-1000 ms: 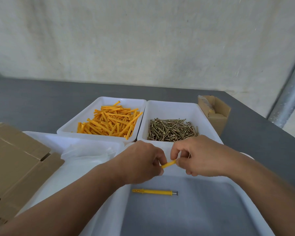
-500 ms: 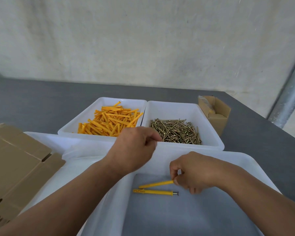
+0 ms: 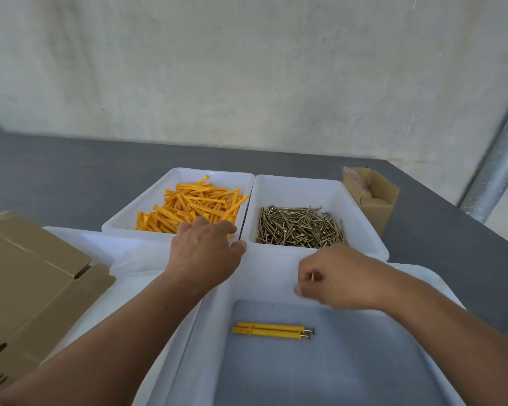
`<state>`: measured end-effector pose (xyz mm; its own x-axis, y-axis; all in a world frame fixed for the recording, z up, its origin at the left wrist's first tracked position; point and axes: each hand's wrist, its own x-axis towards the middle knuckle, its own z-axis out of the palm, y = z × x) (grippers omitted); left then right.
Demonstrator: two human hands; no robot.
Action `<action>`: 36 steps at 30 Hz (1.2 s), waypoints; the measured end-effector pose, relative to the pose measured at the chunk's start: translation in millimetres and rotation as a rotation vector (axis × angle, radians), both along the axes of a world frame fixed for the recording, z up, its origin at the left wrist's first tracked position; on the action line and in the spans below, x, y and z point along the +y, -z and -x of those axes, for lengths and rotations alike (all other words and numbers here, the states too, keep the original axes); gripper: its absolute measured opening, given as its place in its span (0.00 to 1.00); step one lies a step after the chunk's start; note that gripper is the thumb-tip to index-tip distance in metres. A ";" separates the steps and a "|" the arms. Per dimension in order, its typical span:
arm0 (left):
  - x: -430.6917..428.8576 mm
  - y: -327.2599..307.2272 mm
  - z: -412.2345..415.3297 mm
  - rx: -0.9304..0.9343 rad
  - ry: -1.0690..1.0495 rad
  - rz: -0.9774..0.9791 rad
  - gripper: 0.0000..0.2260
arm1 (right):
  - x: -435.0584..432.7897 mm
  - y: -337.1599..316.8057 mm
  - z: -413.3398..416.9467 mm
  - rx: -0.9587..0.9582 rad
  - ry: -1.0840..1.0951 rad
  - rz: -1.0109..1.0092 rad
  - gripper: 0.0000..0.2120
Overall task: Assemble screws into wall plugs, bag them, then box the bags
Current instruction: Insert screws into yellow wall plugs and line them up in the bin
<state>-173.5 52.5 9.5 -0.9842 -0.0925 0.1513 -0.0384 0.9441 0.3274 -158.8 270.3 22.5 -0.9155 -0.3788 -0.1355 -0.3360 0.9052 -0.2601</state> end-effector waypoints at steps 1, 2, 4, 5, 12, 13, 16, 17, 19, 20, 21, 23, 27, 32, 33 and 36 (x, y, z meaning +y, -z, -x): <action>-0.4 0.0 0.5 -0.001 0.001 0.003 0.20 | 2.0 -4.4 2.6 0.091 0.035 0.058 0.11; -0.6 0.0 1.1 -0.001 0.004 0.001 0.20 | 4.5 -7.5 6.0 0.181 0.081 0.125 0.12; -1.3 0.7 2.5 0.004 0.013 -0.011 0.19 | 10.2 -8.0 13.8 0.302 0.171 0.237 0.10; -1.7 1.4 3.2 0.006 0.018 -0.017 0.19 | 12.7 -6.0 17.5 0.318 0.207 0.253 0.09; -2.7 5.6 5.9 0.037 0.048 -0.018 0.18 | 22.0 10.8 52.2 0.162 0.348 0.161 0.10; -3.0 5.8 6.0 0.052 0.052 -0.025 0.18 | 21.8 11.2 57.3 0.145 0.353 0.150 0.10; -4.6 5.6 6.1 0.106 0.061 -0.058 0.16 | 15.5 10.0 69.0 0.058 0.330 0.056 0.12; -5.1 5.6 6.3 0.124 0.063 -0.065 0.15 | 12.0 8.6 71.5 0.020 0.340 0.013 0.13; -5.8 5.4 6.2 0.154 0.068 -0.078 0.14 | 7.0 9.5 80.7 -0.033 0.330 -0.120 0.16; -6.0 5.3 6.1 0.167 0.071 -0.083 0.14 | 5.4 11.6 86.2 -0.042 0.323 -0.173 0.17; -6.3 5.3 6.0 0.181 0.073 -0.087 0.13 | 4.1 12.6 88.1 -0.050 0.320 -0.229 0.17; -6.6 5.1 6.0 0.202 0.075 -0.090 0.13 | 7.2 18.2 97.4 -0.076 0.326 -0.272 0.17; -6.4 4.1 6.7 0.223 0.069 -0.103 0.13 | 13.3 27.3 105.5 -0.017 0.463 -0.076 0.10; -5.0 1.3 6.7 0.311 0.066 -0.167 0.12 | 10.9 25.4 105.9 0.003 0.548 -0.011 0.06; -4.4 0.1 6.5 0.333 0.066 -0.192 0.11 | 10.5 24.1 105.4 -0.004 0.551 -0.029 0.08; -4.3 -3.3 5.8 0.403 0.060 -0.253 0.10 | 11.4 24.1 107.2 -0.025 0.524 -0.066 0.12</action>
